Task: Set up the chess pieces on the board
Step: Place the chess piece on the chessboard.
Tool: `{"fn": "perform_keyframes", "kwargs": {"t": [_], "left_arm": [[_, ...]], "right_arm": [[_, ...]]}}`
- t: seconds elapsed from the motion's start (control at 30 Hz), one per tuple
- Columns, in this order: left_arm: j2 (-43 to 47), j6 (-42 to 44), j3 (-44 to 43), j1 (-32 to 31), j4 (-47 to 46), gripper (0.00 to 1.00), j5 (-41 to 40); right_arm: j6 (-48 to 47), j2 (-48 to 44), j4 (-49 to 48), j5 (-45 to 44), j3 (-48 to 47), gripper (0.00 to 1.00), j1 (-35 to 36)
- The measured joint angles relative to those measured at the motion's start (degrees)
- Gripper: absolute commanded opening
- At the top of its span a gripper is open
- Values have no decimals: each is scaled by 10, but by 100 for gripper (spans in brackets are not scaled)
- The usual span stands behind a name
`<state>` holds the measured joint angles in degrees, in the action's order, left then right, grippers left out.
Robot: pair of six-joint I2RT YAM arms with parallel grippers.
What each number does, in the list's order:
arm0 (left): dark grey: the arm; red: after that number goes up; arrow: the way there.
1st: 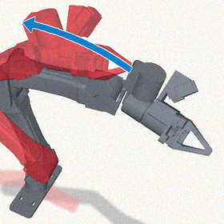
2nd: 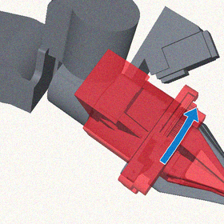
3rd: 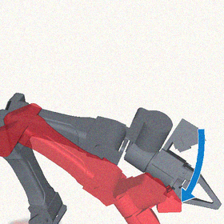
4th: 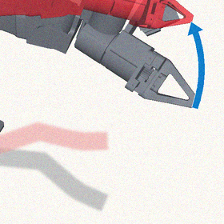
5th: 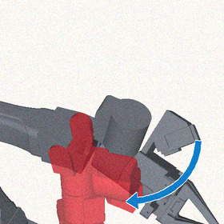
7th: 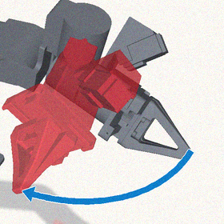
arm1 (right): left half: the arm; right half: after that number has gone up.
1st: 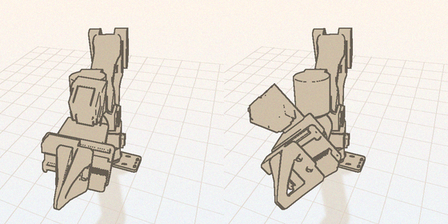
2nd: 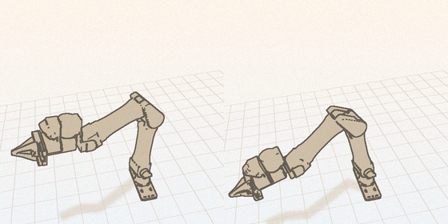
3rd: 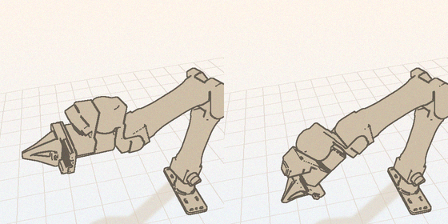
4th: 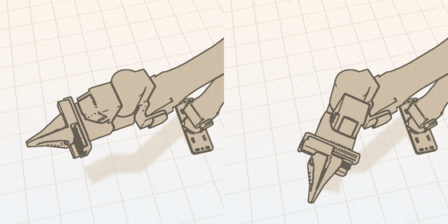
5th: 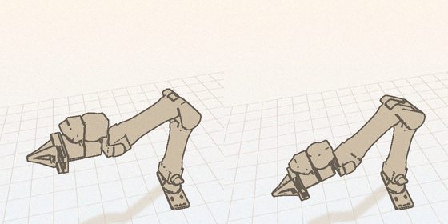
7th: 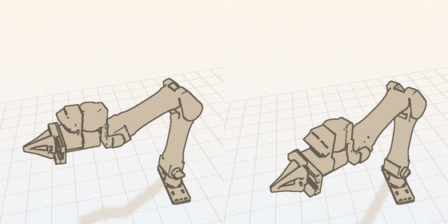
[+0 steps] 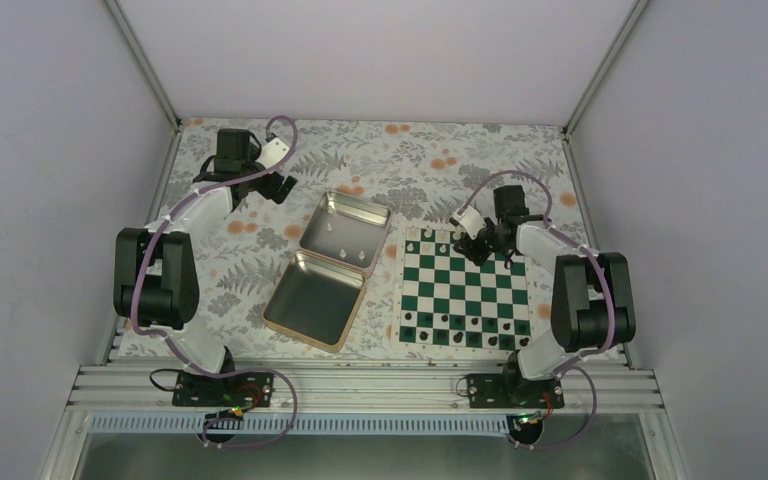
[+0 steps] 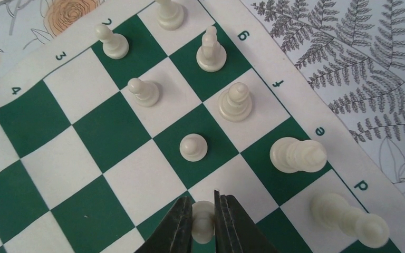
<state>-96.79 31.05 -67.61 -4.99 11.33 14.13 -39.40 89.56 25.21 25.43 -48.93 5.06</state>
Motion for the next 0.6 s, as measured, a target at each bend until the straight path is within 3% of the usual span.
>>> {"fn": "perform_keyframes", "kwargs": {"t": [0.6], "left_arm": [[-7,0,0,0,0,100,0]], "right_arm": [[-10,51,-26,-2,-13,15,0]]}}
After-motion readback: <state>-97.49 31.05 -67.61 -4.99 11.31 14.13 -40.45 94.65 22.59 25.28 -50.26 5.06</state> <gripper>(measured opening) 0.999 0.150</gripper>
